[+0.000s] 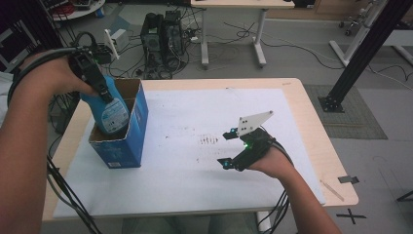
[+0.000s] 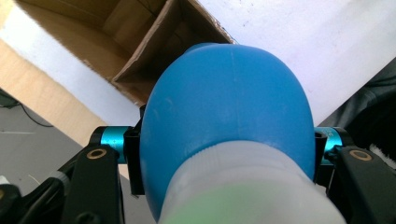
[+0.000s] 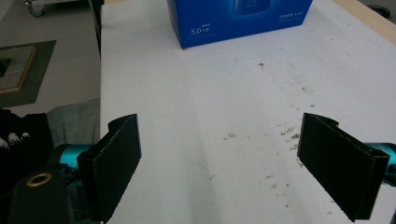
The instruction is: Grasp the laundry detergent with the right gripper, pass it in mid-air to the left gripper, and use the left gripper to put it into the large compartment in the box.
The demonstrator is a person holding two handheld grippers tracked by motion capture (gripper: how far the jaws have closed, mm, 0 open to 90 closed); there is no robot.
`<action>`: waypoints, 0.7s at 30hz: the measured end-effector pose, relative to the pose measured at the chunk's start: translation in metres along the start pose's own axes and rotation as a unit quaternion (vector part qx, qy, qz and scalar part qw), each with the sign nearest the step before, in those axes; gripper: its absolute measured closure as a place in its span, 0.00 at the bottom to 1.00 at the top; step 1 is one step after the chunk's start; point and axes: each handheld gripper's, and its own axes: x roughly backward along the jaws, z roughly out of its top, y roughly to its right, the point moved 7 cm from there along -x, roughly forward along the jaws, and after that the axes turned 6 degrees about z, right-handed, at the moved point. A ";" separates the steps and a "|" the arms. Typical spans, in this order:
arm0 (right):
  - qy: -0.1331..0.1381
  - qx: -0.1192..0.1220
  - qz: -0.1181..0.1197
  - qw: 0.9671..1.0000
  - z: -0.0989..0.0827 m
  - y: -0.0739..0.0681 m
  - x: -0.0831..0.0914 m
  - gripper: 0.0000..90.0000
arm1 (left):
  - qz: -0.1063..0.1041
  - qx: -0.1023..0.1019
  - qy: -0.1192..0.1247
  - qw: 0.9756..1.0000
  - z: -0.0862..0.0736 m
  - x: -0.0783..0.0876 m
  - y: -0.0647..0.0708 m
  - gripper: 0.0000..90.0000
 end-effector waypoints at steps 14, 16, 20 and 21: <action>-0.001 -0.003 -0.001 1.000 -0.004 0.000 0.003 0.14 | -0.012 -0.026 -0.025 0.999 0.002 -0.062 0.004 0.43; -0.003 -0.003 -0.001 1.000 -0.004 0.000 0.003 0.14 | -0.014 -0.034 -0.031 0.999 0.002 -0.068 0.004 0.43; -0.007 -0.001 0.001 1.000 -0.004 0.000 0.003 0.14 | -0.016 -0.040 -0.035 0.998 0.001 -0.082 0.005 0.43; -0.008 -0.001 0.001 1.000 -0.004 0.000 0.003 0.14 | -0.017 -0.042 -0.035 0.998 0.001 -0.084 0.005 0.43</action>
